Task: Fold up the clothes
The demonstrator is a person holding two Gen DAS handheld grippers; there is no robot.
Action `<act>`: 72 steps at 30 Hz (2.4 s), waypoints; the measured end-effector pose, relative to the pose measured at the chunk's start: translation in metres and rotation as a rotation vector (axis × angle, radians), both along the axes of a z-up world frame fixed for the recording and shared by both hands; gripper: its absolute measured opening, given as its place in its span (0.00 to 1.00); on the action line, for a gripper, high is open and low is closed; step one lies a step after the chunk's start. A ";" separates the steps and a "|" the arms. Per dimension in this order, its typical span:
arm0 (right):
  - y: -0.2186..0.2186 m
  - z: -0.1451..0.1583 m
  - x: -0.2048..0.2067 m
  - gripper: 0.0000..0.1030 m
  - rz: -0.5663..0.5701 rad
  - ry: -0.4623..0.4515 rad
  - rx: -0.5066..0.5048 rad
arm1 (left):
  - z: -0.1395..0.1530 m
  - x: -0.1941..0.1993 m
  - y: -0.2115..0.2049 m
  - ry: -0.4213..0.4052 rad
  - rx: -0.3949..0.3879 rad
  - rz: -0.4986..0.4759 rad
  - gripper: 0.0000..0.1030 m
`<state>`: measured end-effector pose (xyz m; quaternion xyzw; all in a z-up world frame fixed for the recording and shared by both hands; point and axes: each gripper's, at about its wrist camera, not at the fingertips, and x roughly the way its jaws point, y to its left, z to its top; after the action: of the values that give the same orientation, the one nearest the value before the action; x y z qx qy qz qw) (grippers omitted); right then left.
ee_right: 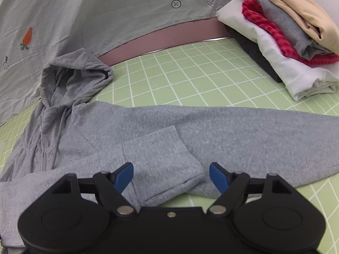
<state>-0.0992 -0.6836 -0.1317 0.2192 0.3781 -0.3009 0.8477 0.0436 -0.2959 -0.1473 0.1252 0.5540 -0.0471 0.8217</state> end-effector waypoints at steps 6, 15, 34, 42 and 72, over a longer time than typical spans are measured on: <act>-0.007 -0.014 0.006 0.83 -0.032 0.021 0.047 | -0.001 -0.007 0.006 -0.001 -0.004 0.005 0.83; -0.009 0.003 0.000 0.13 0.015 -0.075 0.026 | -0.003 -0.010 -0.001 -0.023 0.050 -0.038 0.88; -0.109 0.046 -0.081 0.48 -0.341 -0.005 -0.218 | -0.006 -0.003 0.012 -0.008 0.005 0.058 0.99; -0.078 0.015 -0.094 0.65 -0.353 0.020 -0.114 | 0.019 -0.003 -0.016 -0.095 -0.131 -0.078 0.99; -0.035 -0.010 -0.078 0.71 -0.274 0.106 -0.029 | -0.004 0.001 -0.054 -0.167 -0.065 -0.256 0.99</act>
<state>-0.1767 -0.7184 -0.1420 0.2404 0.3847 -0.4303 0.7805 0.0447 -0.3500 -0.1515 0.1716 0.4615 -0.1587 0.8558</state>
